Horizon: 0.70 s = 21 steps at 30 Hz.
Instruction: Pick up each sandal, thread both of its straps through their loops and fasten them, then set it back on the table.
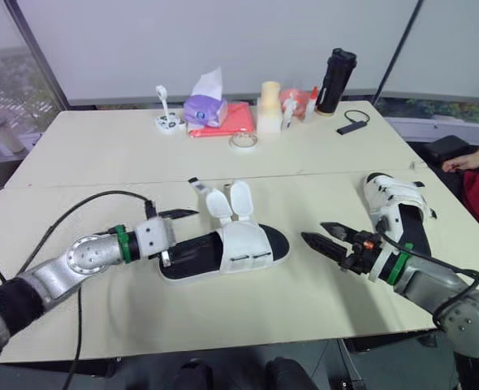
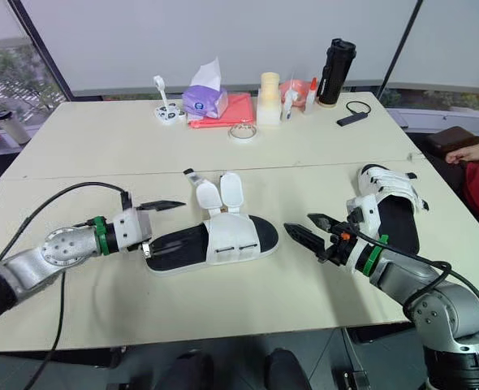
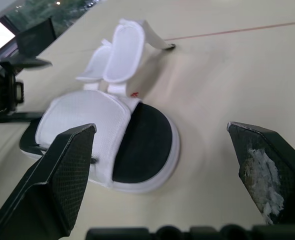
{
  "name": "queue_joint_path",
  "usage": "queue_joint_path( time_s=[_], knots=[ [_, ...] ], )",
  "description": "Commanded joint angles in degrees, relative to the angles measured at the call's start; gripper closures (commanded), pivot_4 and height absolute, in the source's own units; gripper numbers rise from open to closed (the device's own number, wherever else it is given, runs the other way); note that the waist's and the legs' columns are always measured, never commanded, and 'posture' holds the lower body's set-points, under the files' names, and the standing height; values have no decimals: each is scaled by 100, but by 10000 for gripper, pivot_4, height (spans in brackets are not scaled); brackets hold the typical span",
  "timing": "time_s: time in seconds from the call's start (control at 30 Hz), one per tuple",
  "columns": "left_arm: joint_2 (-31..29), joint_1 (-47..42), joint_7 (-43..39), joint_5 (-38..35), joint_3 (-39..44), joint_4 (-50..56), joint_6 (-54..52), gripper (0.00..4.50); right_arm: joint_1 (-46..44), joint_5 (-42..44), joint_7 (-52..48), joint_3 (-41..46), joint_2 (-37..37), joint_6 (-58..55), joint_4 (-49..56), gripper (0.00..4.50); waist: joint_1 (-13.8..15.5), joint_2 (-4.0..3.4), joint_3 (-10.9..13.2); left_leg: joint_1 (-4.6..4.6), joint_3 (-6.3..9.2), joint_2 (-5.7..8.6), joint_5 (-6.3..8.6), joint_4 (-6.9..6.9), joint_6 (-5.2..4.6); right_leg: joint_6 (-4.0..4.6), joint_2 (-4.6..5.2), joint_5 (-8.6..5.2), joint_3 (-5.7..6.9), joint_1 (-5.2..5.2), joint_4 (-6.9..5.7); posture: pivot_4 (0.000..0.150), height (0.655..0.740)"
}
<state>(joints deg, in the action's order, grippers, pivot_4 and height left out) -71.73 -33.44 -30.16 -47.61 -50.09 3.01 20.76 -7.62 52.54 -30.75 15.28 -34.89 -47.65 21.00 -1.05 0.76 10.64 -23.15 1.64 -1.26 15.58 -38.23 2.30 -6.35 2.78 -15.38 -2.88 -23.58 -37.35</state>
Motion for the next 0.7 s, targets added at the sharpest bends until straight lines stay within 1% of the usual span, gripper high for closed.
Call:
queue_joint_path(
  time_s=[0.03, 0.07, 0.13, 0.17, 0.27, 0.33, 0.37, 0.43, 0.5, 0.6, 0.7],
  knots=[
    [-495, 615, -888, -1918, 887, 1239, -2086, 6267, -128, 33, -90, 118, -76, 30, 3, 0, -6, -6, -1, 11, -2, 0, 0, 1, -1, 1, -3, -1, 0, 9, 0, 1500, 7400],
    [-355, 758, -809, -1742, 1135, 1227, -2237, 6267, -136, 36, -93, 128, -78, 28, 1, 0, 3, -11, 1, 40, -9, 14, 2, 9, -3, 2, -8, -2, -2, 31, 3, 1500, 7400],
    [-5, 998, -680, -1344, 1569, 1162, -2441, 11372, -161, 58, -92, 149, -81, 16, 4, 0, 52, -17, 2, 83, -9, 26, 3, 15, -6, 6, -11, -8, -3, 73, 6, 1500, 7400],
    [167, 1110, -643, -1173, 1784, 1133, -2544, 14881, -173, 66, -88, 156, -81, 9, 6, 0, 58, -13, 3, 89, -7, 27, 3, 15, -6, 7, -13, -9, -1, 80, 6, 1500, 7400],
    [596, 1393, -656, -869, 2268, 1043, -2988, 29337, -267, 196, -35, 192, -63, -82, 61, 0, 37, -11, 2, 86, -5, 28, 3, 12, -6, 6, -14, -9, -2, 81, 7, 1500, 7400],
    [812, 1565, -724, -624, 2472, 1010, -3276, 40266, -375, 344, 18, 221, -62, -201, 118, 0, 29, -13, 2, 84, -5, 28, 4, 13, -6, 7, -15, -9, -3, 75, 7, 1500, 7400],
    [850, 1723, -858, -541, 2585, 1083, -3386, 44455, -451, 432, 39, 219, -72, -279, 144, 0, 27, -13, 2, 83, -5, 28, 4, 14, -7, 7, -15, -9, -3, 73, 6, 1500, 7400],
    [918, 1977, -1101, -385, 2811, 1226, -3555, 44455, -543, 530, 76, 217, -84, -378, 175, 0, 5, -13, 2, 81, -6, 26, 5, 15, -9, 8, -18, -9, -5, 67, 6, 1500, 7400],
    [1009, 2162, -1275, -62, 2971, 1253, -3580, 44455, -578, 581, 74, 191, -84, -440, 206, 0, 12, -13, 2, 77, -5, 26, 6, 18, -11, 10, -18, -11, -5, 62, 6, 1500, 7400],
    [1119, 2380, -1541, 664, 3074, 1170, -3430, 44455, -579, 668, 62, 142, -66, -527, 256, 0, 46, -13, 2, 75, -6, 27, 6, 19, -11, 12, -15, -12, -5, 61, 7, 1500, 7400],
    [1303, 2443, -1722, 1229, 3240, 950, -3273, 44455, -565, 679, -11, 47, -106, -619, 265, 0, 52, -13, 2, 75, -7, 29, 6, 18, -11, 12, -12, -12, -5, 65, 12, 1500, 7400]
  ],
)
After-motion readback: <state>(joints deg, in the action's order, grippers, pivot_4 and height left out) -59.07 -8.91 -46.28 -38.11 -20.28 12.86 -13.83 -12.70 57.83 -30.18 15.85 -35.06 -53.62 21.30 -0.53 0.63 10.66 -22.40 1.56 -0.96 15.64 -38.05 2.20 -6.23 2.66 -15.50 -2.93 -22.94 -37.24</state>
